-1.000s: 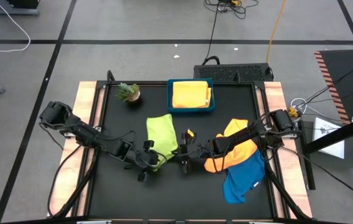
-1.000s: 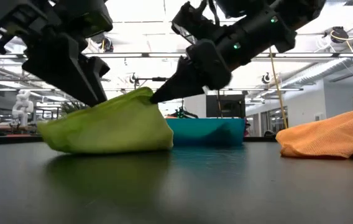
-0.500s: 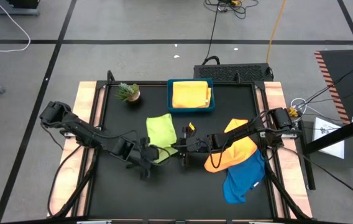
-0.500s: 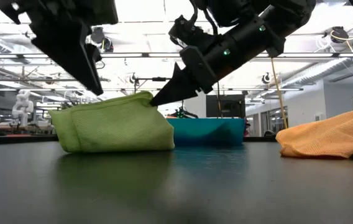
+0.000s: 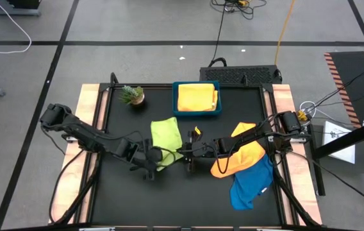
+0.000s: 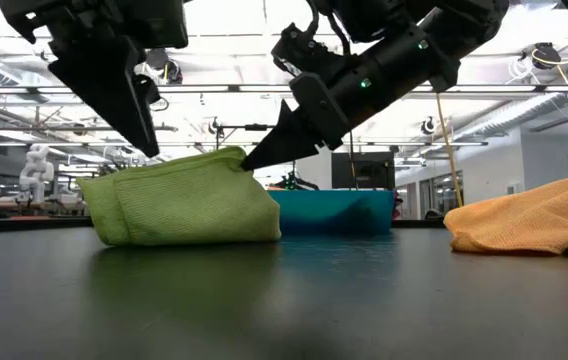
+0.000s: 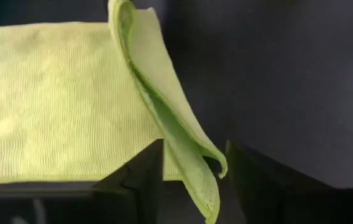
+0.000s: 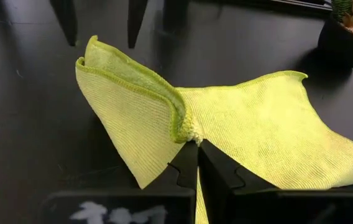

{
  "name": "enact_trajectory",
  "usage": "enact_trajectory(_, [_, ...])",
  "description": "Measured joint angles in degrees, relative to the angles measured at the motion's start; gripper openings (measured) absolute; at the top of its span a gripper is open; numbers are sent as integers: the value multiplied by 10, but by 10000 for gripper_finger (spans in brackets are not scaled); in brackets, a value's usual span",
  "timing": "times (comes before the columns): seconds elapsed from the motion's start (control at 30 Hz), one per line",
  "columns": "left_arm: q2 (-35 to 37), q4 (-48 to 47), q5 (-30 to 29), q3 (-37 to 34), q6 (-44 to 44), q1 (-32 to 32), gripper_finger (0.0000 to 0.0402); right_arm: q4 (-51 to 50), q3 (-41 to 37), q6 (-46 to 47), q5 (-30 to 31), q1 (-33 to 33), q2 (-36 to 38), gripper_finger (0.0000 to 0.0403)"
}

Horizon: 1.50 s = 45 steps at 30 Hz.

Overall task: Fold microfiber towels
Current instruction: Fold the green microfiber cloth

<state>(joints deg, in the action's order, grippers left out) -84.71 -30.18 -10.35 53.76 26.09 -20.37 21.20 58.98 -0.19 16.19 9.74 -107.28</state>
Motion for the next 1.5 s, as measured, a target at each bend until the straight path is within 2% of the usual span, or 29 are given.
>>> enact_trajectory(0.27, [-1,-1,29,0,31,33,306,-1,0,-1,-5,1,0,0])
enact_trajectory(0.4, [-2,-12,30,0,69,33,346,0,0,-1,-15,1,0,0])
enact_trajectory(0.83, [-64,24,30,0,151,5,358,0,0,-4,-15,1,0,0])
enact_trajectory(1.07, [-95,27,27,1,147,3,357,-1,0,-3,-15,1,1,0])
enact_trajectory(1.17, [-95,8,24,-1,147,0,343,-1,0,-3,-15,1,1,0])
enact_trajectory(1.27, [-95,8,24,0,147,0,302,-2,-1,-3,-15,1,1,0])
enact_trajectory(1.37, [-95,7,24,0,139,0,239,-2,-1,-3,-15,1,1,0])
enact_trajectory(1.5, [-95,2,31,0,119,0,129,-2,-1,-3,-15,4,1,0])
